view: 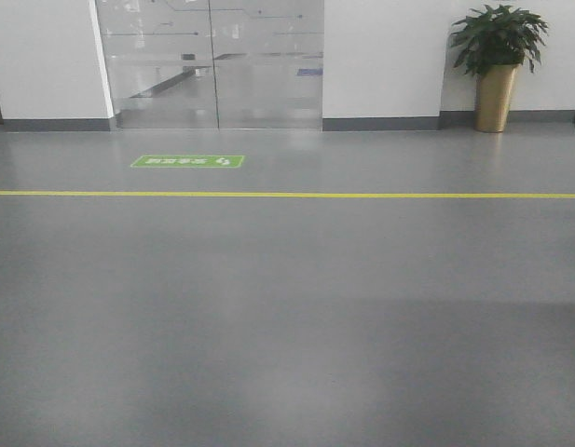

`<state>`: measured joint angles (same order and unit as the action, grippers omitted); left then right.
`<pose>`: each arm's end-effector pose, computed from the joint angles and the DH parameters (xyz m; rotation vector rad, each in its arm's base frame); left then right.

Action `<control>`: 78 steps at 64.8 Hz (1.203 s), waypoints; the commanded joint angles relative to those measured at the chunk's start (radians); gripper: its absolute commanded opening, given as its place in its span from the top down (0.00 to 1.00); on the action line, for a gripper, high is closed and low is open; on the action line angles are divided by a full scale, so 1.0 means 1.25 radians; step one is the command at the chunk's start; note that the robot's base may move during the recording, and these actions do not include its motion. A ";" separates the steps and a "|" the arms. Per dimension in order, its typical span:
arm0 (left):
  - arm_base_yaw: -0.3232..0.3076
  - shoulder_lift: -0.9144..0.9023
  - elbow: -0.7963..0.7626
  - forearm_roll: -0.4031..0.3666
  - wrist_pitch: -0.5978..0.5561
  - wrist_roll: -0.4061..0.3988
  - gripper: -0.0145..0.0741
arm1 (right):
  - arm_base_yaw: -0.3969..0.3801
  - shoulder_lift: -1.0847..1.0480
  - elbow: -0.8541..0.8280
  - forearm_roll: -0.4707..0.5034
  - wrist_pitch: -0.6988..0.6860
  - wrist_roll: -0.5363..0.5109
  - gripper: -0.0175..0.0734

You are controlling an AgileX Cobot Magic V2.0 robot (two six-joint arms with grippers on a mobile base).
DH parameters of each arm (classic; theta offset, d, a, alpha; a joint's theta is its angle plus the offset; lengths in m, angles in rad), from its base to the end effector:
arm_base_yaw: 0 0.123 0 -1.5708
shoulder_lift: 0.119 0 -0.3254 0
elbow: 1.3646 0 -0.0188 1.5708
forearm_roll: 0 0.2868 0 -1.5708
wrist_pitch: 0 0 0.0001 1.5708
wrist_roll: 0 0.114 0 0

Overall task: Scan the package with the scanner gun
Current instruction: 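Drive the base up to the red-framed conveyor table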

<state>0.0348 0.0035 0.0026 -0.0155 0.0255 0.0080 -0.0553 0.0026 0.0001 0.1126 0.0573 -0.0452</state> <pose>0.0752 0.0026 0.2110 -0.0317 1.5149 0.0216 0.0751 -0.0034 0.2085 0.0894 1.5407 0.0144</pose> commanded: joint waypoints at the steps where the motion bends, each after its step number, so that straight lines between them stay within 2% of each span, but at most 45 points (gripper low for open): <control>1: 0.001 -0.003 -0.002 0.000 -0.011 -0.001 0.96 | -0.002 -0.002 0.000 -0.007 -0.018 0.001 0.98; 78: 0.001 -0.003 -0.002 0.000 -0.011 -0.001 0.96 | -0.002 -0.002 0.000 -0.007 -0.018 0.001 0.98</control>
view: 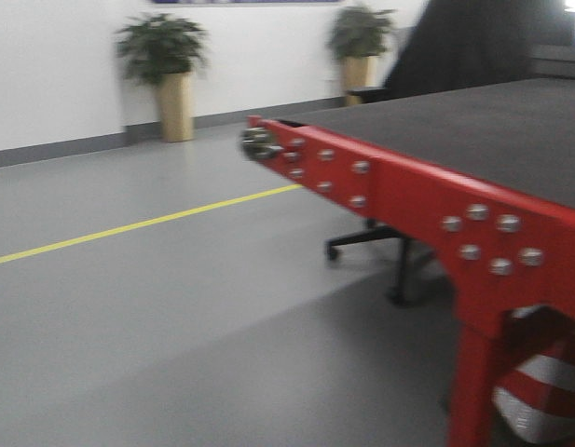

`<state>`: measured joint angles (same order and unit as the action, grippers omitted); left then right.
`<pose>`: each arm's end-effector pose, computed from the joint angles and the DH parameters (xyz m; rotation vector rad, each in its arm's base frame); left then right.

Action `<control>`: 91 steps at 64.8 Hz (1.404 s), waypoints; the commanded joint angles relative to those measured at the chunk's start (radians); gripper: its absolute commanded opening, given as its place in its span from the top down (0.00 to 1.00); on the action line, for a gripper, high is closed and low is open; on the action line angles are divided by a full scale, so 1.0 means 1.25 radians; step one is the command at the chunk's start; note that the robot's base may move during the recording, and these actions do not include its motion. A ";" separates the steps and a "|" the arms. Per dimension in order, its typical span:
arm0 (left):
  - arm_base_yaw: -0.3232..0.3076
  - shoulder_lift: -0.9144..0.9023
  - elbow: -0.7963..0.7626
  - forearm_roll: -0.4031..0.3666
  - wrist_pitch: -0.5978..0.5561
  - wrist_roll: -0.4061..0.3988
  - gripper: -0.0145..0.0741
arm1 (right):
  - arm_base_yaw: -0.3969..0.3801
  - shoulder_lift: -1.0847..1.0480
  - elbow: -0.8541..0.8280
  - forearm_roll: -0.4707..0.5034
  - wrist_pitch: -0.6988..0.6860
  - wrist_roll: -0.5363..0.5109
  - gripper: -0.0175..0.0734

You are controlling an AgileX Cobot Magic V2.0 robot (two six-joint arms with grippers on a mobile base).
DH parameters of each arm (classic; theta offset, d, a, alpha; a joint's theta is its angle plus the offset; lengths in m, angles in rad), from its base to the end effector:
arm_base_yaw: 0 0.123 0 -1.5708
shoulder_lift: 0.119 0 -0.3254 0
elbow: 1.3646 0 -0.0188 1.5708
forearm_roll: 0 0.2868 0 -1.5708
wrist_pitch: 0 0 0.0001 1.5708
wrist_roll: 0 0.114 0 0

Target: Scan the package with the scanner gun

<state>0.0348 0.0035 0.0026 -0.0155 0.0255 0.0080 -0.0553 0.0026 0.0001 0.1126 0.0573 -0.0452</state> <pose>0.0752 0.0026 0.2110 -0.0317 1.5149 0.0216 0.0751 -0.0034 0.2085 0.0894 1.5407 0.0144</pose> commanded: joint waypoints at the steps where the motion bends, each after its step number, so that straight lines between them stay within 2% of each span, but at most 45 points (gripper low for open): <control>1: 0.001 -0.003 -0.002 0.000 -0.011 -0.001 0.96 | -0.002 -0.002 0.000 -0.007 -0.018 0.001 0.98; 91: 0.001 -0.003 -0.002 0.000 -0.011 -0.001 0.96 | -0.002 -0.002 0.000 -0.007 -0.018 0.001 0.98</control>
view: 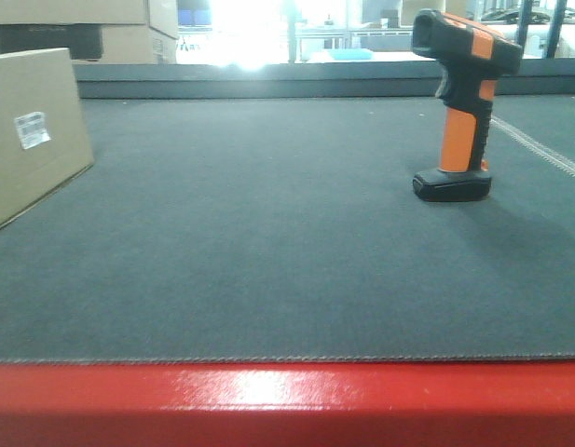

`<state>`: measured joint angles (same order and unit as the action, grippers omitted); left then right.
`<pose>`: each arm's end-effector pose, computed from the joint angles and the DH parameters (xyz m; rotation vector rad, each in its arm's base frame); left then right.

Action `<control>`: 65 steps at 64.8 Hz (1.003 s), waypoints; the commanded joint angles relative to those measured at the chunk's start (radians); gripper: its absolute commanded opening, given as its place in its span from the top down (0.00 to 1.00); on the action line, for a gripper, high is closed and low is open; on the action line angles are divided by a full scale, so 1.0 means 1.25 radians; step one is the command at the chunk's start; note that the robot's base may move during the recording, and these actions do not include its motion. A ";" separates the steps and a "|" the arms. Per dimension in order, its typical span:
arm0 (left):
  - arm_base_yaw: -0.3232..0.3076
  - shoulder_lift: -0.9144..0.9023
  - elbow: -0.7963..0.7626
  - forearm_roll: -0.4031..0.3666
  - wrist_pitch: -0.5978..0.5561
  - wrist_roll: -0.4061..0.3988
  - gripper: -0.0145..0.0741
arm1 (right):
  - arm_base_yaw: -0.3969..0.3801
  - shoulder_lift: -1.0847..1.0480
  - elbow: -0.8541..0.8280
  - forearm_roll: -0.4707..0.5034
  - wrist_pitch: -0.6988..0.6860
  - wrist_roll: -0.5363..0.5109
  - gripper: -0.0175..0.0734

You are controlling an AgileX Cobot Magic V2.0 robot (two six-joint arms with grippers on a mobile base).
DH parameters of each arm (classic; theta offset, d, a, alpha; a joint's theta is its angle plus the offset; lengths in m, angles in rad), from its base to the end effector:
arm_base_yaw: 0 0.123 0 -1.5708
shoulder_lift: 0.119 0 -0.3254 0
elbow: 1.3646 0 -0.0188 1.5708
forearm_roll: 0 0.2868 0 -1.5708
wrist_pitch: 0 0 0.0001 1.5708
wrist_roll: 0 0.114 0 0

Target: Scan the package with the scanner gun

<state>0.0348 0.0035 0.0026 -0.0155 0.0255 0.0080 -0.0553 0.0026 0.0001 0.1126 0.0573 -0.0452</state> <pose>0.0752 0.0026 0.2110 -0.0317 1.5149 0.0216 0.0751 -0.0034 0.2085 0.0894 1.5407 0.0144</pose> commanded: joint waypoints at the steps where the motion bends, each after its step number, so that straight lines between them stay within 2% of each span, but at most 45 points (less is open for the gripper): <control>1: 0.001 -0.003 -0.002 0.000 -0.011 -0.001 0.96 | -0.002 -0.002 0.000 -0.007 -0.018 0.001 0.98; 56: 0.001 -0.003 -0.002 0.000 -0.011 -0.001 0.96 | -0.002 -0.002 0.000 -0.007 -0.018 0.001 0.98; 65: 0.001 -0.003 -0.002 0.000 -0.058 -0.001 0.96 | -0.002 -0.002 0.000 -0.007 -0.018 0.001 0.98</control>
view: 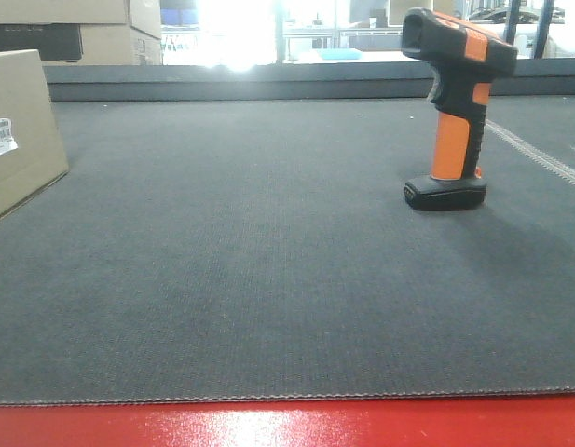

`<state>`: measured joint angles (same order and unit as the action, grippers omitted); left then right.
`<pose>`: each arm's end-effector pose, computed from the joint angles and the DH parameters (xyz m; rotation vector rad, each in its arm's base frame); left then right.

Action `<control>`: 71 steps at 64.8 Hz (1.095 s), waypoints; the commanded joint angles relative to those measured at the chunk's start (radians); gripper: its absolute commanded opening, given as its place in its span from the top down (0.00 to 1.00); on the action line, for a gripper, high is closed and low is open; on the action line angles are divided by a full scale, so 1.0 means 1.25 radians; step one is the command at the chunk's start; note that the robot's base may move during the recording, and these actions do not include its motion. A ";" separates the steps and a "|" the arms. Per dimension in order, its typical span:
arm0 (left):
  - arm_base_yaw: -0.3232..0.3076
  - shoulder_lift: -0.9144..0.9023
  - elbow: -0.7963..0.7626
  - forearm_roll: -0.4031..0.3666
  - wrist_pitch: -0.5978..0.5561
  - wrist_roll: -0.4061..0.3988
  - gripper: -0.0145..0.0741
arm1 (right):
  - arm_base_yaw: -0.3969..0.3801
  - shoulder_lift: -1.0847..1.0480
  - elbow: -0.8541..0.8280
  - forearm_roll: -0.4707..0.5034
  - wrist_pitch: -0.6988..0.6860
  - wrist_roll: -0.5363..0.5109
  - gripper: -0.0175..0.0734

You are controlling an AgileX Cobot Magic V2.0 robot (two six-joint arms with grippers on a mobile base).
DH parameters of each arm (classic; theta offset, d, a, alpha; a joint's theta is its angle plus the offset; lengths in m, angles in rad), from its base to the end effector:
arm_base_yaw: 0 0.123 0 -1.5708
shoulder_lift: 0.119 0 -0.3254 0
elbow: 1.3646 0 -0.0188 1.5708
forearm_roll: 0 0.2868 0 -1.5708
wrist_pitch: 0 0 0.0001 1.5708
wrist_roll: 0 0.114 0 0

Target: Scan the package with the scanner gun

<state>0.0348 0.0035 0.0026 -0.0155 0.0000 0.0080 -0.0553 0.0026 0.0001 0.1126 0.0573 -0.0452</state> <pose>0.0750 0.0026 0.2139 -0.0315 1.4894 0.0220 0.0751 -0.0034 0.2085 0.0894 1.5407 0.0144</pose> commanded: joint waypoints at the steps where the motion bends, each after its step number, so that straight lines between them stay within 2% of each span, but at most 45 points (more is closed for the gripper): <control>1: 0.001 -0.003 -0.002 0.000 -0.041 -0.001 0.96 | -0.002 -0.002 0.000 -0.007 -0.018 0.001 0.98; 28: 0.001 -0.003 -0.002 -0.004 -0.042 -0.001 0.96 | -0.002 -0.002 0.000 -0.007 -0.076 0.001 0.98; 42: 0.001 -0.003 -0.002 -0.007 -0.178 -0.001 0.96 | -0.002 -0.002 -0.002 0.001 -0.148 0.001 0.98; 47: 0.001 -0.003 -0.034 -0.007 -0.145 -0.001 0.96 | -0.002 -0.002 -0.048 0.001 -0.128 0.001 0.98; 53: 0.001 -0.003 -0.126 -0.007 -0.044 -0.001 0.95 | -0.002 -0.002 -0.139 0.001 -0.069 0.001 0.98; 58: 0.001 0.017 -0.210 -0.007 0.045 -0.001 0.88 | -0.002 0.024 -0.210 -0.005 -0.010 0.001 0.98; 65: 0.001 0.071 -0.337 -0.007 0.175 -0.001 0.68 | -0.002 0.098 -0.300 -0.005 0.036 0.001 0.97; 69: 0.001 0.114 -0.404 -0.007 0.226 -0.001 0.54 | -0.002 0.142 -0.340 -0.005 0.039 0.001 0.91; 71: 0.001 0.134 -0.431 -0.007 0.246 -0.001 0.49 | -0.002 0.164 -0.355 -0.005 0.039 0.001 0.85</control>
<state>0.0348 0.1137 -0.4518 -0.0214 0.2287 0.0080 -0.0553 0.1438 -0.3930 0.1126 0.0930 -0.0452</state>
